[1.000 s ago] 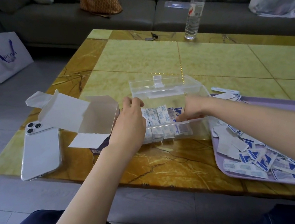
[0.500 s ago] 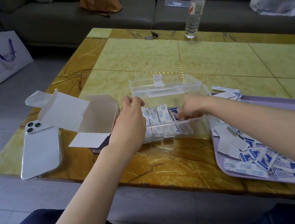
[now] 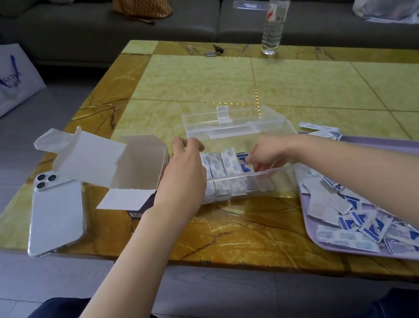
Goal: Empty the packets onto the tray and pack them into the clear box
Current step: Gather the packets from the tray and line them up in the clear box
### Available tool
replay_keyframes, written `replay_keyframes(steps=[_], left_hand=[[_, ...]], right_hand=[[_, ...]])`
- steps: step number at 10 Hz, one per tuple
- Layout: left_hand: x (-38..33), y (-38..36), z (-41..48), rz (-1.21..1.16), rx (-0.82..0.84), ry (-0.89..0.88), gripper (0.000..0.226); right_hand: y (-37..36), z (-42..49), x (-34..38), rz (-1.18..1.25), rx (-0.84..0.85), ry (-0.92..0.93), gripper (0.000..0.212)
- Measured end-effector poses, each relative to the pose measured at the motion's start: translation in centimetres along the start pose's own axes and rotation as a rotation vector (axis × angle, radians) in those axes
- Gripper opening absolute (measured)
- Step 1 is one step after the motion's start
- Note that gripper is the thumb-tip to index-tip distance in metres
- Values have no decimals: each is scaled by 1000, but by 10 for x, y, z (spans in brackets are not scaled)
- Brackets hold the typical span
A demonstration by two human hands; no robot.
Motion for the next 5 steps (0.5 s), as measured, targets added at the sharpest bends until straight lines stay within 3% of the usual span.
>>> replay_keyframes(steps=[1,2,3,5], left_hand=[[-1,1,-1,-51,-13,-12,19],[1,9,2,-205,-130,24,27],[3,4,7,-228,-163,13,32],[3,4,6,-230,-108,61,30]], right_hand=[[7,2,-1,-55,-66,28,24],[14,-10,8,-44,-76,120,40],[-4,-17,16,-114,145,214,59],[-17,-27,16,-144,296,231,72]])
Point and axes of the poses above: each hand's wrist, its own z-axis towards the middle knuckle, its own y-axis out of the back of the hand, x = y × z, the point moved 8 cm from there along z, towards the middle knuckle, and after that the axes turned 8 degrees about y, right-handed, at the moved point
